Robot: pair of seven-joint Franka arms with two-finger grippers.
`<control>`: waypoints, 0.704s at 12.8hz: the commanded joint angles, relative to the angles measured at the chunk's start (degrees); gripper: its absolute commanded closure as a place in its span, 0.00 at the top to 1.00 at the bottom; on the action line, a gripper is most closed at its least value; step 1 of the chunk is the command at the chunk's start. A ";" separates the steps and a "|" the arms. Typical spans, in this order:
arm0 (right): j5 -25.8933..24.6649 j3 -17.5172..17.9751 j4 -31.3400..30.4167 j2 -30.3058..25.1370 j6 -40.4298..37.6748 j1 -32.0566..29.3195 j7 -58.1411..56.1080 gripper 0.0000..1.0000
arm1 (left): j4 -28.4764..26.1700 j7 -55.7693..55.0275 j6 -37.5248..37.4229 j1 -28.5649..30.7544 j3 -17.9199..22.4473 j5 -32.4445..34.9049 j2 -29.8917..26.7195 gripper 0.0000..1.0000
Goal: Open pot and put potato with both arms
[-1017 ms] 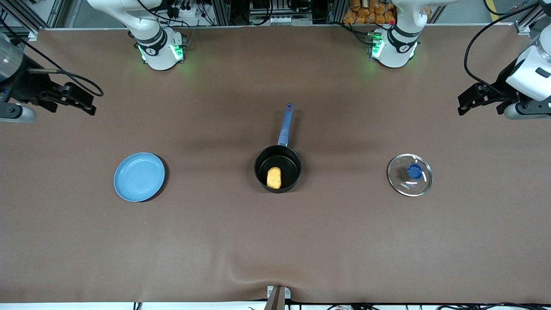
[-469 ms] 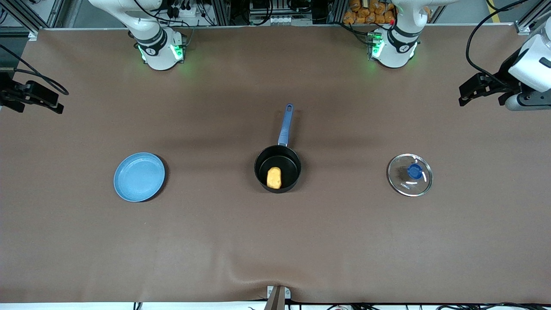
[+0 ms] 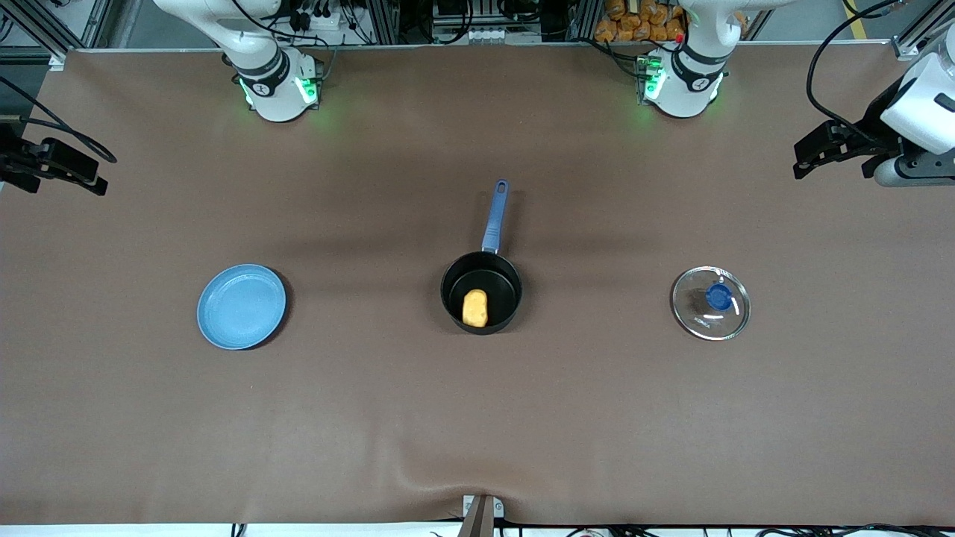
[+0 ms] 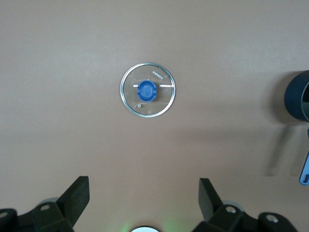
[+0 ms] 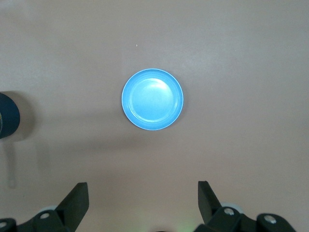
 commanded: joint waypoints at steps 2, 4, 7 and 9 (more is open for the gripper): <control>-0.22 0.38 -1.47 -1.64 0.63 -0.13 -0.26 1.00 | 0.72 1.00 -1.18 0.34 -0.61 -0.69 -0.95 1.00; -0.31 0.38 -1.47 -1.64 0.71 -0.30 -0.18 1.00 | 2.48 0.21 -1.18 0.25 -0.61 -0.42 0.02 1.00; -1.88 0.82 -0.07 -1.55 1.68 0.22 -0.18 1.00 | 2.57 -0.14 -1.26 0.25 -0.61 0.02 0.11 1.00; -2.07 0.82 0.11 -1.46 2.03 0.93 -0.09 1.00 | 2.57 -0.23 -1.61 0.34 -0.61 0.02 0.11 1.00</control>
